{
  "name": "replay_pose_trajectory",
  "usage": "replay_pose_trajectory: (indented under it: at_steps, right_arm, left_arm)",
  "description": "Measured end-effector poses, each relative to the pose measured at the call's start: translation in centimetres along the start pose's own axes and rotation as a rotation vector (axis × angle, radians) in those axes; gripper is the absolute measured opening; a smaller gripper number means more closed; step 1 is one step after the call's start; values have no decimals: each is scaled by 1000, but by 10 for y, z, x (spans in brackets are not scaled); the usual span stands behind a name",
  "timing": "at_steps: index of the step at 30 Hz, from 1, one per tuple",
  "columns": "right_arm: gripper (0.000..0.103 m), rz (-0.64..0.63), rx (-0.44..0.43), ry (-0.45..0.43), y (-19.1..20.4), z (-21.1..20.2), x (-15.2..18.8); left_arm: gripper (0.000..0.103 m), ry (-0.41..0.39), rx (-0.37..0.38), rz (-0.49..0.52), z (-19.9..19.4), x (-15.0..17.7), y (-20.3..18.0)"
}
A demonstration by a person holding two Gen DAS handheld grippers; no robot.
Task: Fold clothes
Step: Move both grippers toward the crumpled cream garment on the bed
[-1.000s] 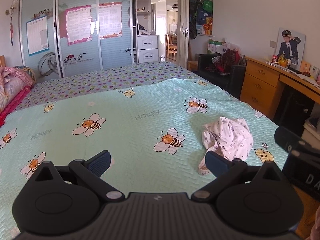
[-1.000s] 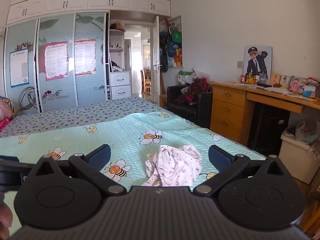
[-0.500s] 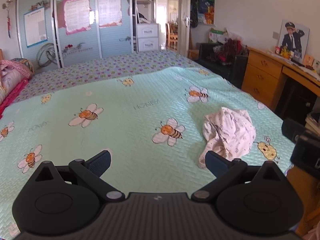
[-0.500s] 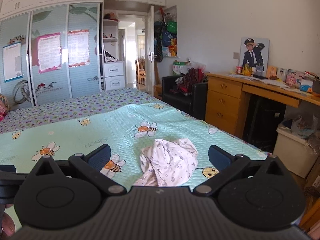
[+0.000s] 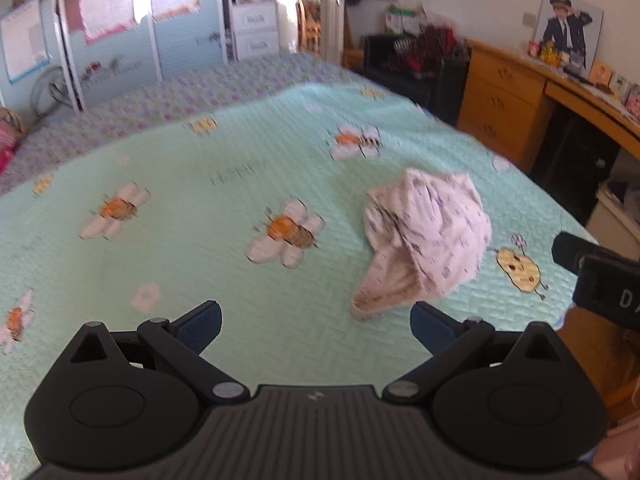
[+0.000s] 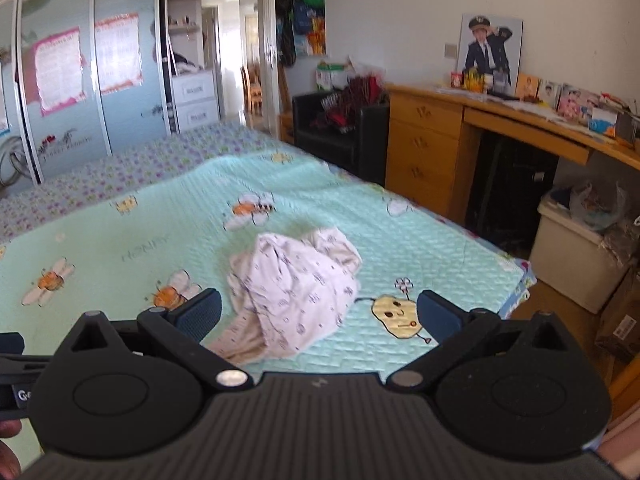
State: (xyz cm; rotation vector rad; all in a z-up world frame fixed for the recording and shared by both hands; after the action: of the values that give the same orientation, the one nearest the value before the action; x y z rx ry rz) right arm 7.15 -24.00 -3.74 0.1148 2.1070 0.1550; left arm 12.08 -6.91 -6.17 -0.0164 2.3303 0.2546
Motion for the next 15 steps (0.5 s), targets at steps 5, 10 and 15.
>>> replay_pose_trajectory:
  at_steps: [5,10,15]
  right_arm:
    - [103,28,1,60,-24,29,-12]
    - [103,84,-10,108,-47,56,-29]
    - [103,185,-65,83,-73,69,-54]
  left_arm:
    - [98,53,25,10,25,-14,-24]
    - [98,84,42,2,45,-34,-42]
    - [99,110,78,-24,55,-37,-57]
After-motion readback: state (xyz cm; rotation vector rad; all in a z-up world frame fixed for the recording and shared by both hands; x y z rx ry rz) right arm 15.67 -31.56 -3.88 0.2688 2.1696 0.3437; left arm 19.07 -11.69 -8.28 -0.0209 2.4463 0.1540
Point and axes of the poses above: each gripper's, at about its wrist camera, not at the fingertips, and z roughly the way its jaws point, y to its left, x to its underside, the point moved 2 cm from there along z, roughly the way its jaws point, and after that the axes turned 14 degrees about -x, right-handed, at the moved point
